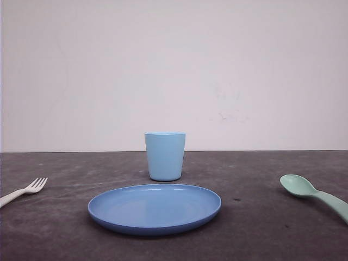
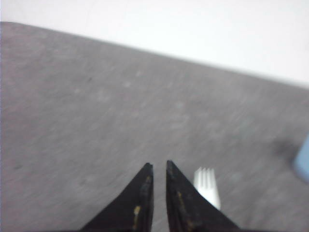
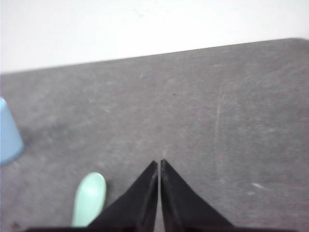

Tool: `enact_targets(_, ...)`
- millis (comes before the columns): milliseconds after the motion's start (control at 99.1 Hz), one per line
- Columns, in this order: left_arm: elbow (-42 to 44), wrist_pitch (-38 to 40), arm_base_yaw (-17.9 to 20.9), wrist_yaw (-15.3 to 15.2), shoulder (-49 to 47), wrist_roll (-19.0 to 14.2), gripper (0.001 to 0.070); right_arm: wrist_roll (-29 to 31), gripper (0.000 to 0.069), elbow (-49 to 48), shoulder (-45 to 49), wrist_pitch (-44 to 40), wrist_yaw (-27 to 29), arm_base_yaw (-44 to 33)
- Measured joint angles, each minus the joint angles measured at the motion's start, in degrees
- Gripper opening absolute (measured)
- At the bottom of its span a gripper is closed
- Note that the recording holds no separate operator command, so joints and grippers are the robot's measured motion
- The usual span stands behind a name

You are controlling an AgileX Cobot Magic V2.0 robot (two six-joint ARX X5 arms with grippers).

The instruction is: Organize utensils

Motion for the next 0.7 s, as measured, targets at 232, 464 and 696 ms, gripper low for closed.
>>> enact_targets(232,9.1,2.0,0.0,6.2,1.3,-10.1,0.0023,6.4,0.0009,14.2,3.7,-5.1,-6.0,0.0)
enact_targets(464,26.1,-11.4,0.0,10.5,10.4,-9.9,0.0023,4.4,0.0009,31.7,15.2,-19.3,-7.6,0.0)
enact_targets(696,43.8,-23.9,0.0,11.9,24.5,0.0,0.0023,-3.1,0.0009,44.0,27.9,-28.8,-7.6,0.0)
